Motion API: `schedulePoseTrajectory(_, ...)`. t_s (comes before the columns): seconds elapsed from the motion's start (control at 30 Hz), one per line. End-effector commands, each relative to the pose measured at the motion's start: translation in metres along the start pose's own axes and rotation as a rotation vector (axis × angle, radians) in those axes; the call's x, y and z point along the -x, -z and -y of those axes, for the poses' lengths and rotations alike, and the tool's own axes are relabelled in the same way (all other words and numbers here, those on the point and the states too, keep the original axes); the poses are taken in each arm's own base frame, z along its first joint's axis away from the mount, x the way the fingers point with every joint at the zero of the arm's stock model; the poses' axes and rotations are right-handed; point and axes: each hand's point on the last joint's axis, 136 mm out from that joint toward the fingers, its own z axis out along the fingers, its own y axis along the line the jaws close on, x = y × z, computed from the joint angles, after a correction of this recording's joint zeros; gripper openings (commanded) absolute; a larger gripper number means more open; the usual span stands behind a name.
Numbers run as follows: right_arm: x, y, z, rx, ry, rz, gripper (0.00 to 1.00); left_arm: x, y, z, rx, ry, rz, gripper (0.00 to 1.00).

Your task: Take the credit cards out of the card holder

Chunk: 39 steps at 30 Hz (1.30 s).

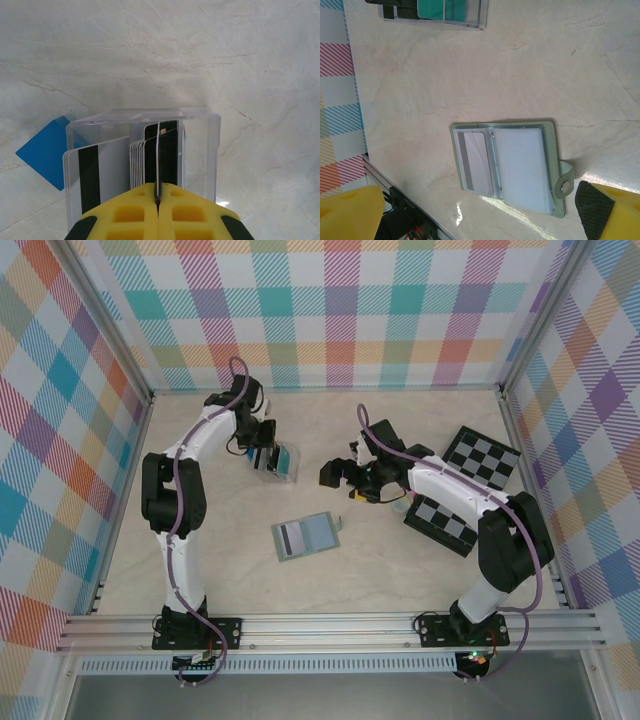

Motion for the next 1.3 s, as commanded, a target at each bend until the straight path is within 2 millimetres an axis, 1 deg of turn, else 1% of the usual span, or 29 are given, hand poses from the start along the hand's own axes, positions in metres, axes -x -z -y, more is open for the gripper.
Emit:
schedulePoseTrajectory(0.0, -0.004, 0.002, 0.001, 0.004, -0.008, -0.021, 1.00, -0.004, -0.004, 0.001, 0.027, -0.008, -0.026, 0.00)
schedulePoseTrajectory(0.23, -0.007, 0.000, 0.004, -0.005, -0.012, -0.032, 1.00, -0.016, -0.009, 0.000, 0.036, -0.013, -0.061, 0.00)
schedulePoseTrajectory(0.37, -0.008, -0.001, 0.005, -0.006, -0.018, -0.037, 1.00, -0.018, -0.010, 0.000, 0.037, -0.013, -0.070, 0.04)
schedulePoseTrajectory(0.4, -0.008, -0.001, 0.005, -0.005, -0.019, -0.036, 1.00, -0.019, -0.011, 0.000, 0.039, -0.010, -0.073, 0.06)
schedulePoseTrajectory(0.47, -0.008, -0.001, 0.005, -0.001, -0.020, -0.039, 1.00, -0.019, -0.012, -0.001, 0.041, -0.002, -0.079, 0.17)
schedulePoseTrajectory(0.53, -0.008, -0.001, 0.004, 0.002, -0.020, -0.040, 1.00, -0.020, -0.014, -0.001, 0.048, 0.002, -0.087, 0.24)
schedulePoseTrajectory(0.67, -0.008, -0.001, 0.004, 0.003, -0.019, -0.042, 1.00, -0.015, -0.008, -0.001, 0.049, 0.015, -0.070, 0.31)
schedulePoseTrajectory(0.77, -0.009, -0.001, 0.004, 0.002, -0.020, -0.044, 1.00, -0.010, 0.003, 0.004, 0.034, 0.029, -0.042, 0.34)
schedulePoseTrajectory(0.87, -0.009, 0.000, 0.004, 0.003, -0.020, -0.044, 1.00, -0.005, 0.020, 0.010, 0.013, 0.052, -0.008, 0.36)
schedulePoseTrajectory(0.97, -0.010, 0.002, 0.004, -0.002, -0.014, -0.041, 1.00, -0.001, 0.042, 0.013, 0.009, 0.092, 0.032, 0.40)
schedulePoseTrajectory(1.03, -0.009, 0.005, 0.002, -0.009, 0.003, -0.033, 1.00, -0.003, 0.059, 0.014, 0.007, 0.120, 0.059, 0.45)
schedulePoseTrajectory(1.1, -0.010, 0.007, 0.001, -0.033, 0.039, -0.022, 0.98, -0.010, 0.076, 0.013, 0.010, 0.156, 0.083, 0.49)
schedulePoseTrajectory(1.17, -0.013, 0.006, 0.000, -0.071, 0.078, -0.018, 0.97, -0.022, 0.091, 0.012, 0.010, 0.183, 0.097, 0.52)
schedulePoseTrajectory(1.27, -0.022, -0.004, -0.008, -0.115, 0.158, -0.030, 0.94, -0.045, 0.108, 0.007, 0.009, 0.219, 0.125, 0.61)
